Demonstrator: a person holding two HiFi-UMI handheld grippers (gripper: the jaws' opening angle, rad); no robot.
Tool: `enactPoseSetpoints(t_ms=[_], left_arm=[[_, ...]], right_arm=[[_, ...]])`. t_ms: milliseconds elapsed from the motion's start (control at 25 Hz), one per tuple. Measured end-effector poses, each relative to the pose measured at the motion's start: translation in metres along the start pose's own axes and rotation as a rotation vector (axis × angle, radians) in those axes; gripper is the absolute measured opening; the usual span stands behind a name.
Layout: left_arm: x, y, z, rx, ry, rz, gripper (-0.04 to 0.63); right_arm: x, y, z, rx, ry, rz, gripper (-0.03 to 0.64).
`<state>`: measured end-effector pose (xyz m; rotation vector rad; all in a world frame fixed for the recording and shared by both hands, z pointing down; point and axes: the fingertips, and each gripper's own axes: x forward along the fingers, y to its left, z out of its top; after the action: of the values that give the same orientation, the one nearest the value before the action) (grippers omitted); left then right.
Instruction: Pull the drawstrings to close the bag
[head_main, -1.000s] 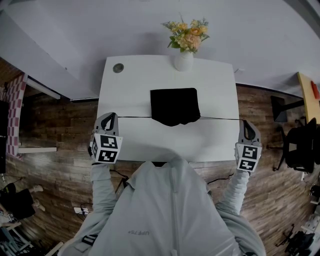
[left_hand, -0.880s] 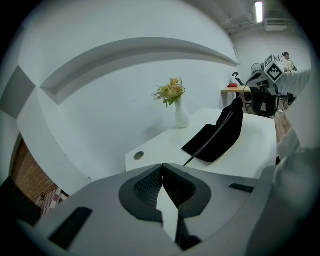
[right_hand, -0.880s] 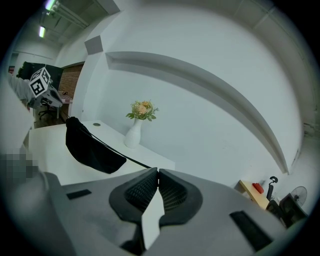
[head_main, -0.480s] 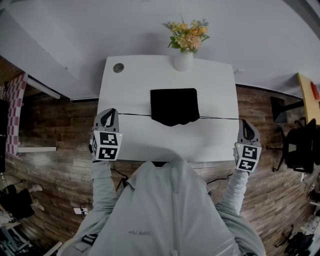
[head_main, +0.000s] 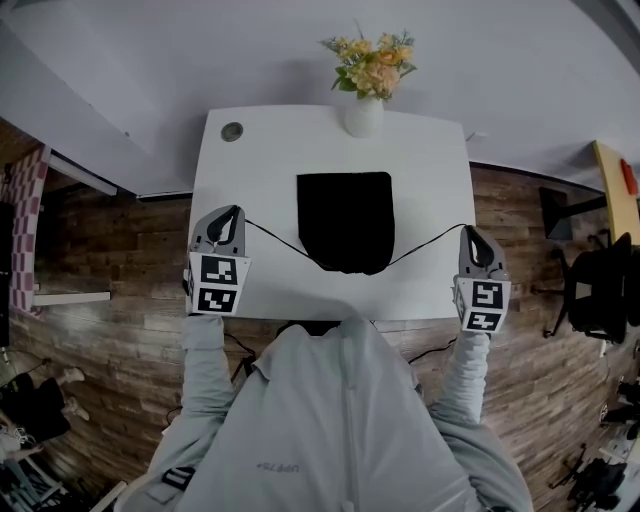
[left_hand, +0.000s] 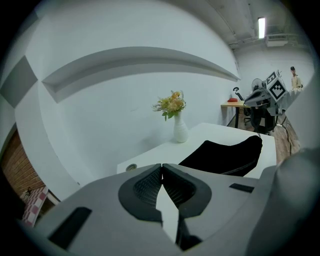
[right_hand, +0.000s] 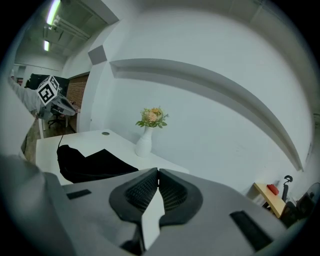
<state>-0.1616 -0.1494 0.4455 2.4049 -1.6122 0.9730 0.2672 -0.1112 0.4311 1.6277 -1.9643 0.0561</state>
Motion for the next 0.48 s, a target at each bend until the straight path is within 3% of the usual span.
enactPoseSetpoints(t_ms=[480], left_arm=[[0.043, -0.07, -0.019, 0.041, 0.075, -0.19, 0.028]], right_arm=[[0.042, 0.088, -0.026, -0.018, 0.07, 0.234, 0.029]])
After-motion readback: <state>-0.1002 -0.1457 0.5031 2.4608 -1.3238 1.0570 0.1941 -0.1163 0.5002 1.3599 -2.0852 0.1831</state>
